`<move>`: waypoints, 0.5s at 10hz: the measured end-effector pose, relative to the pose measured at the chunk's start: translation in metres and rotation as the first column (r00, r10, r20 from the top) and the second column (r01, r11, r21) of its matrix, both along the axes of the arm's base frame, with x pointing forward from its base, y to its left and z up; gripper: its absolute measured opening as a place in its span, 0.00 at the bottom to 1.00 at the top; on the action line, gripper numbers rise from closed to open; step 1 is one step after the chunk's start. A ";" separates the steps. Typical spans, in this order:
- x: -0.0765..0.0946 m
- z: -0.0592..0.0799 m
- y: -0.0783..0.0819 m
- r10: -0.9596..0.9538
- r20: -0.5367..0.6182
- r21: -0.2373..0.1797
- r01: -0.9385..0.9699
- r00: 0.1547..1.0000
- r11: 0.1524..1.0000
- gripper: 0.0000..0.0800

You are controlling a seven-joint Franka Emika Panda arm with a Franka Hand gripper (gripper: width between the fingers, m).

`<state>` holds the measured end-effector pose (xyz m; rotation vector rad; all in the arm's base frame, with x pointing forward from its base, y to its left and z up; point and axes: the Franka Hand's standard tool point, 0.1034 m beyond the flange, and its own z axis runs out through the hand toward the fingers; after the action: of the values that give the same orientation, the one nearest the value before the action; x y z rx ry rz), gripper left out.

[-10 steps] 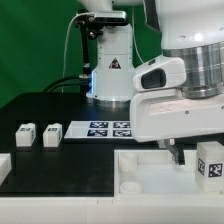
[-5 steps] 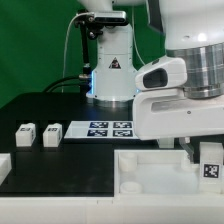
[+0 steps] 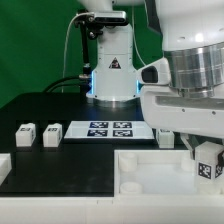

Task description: Assemble one leg

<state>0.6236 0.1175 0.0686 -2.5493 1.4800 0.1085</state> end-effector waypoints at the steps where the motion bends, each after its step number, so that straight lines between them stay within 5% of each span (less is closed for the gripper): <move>1: 0.001 -0.001 0.001 -0.175 -0.022 0.014 0.175 0.984 0.984 0.37; 5: 0.002 -0.002 0.003 -0.485 -0.082 0.038 0.489 0.871 0.872 0.37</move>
Offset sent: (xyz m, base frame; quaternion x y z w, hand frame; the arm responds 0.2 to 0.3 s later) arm 0.0017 -0.0063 0.0030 0.0327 0.0149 0.2806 0.9591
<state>0.6251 0.1208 0.0667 -2.0643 2.0637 0.1640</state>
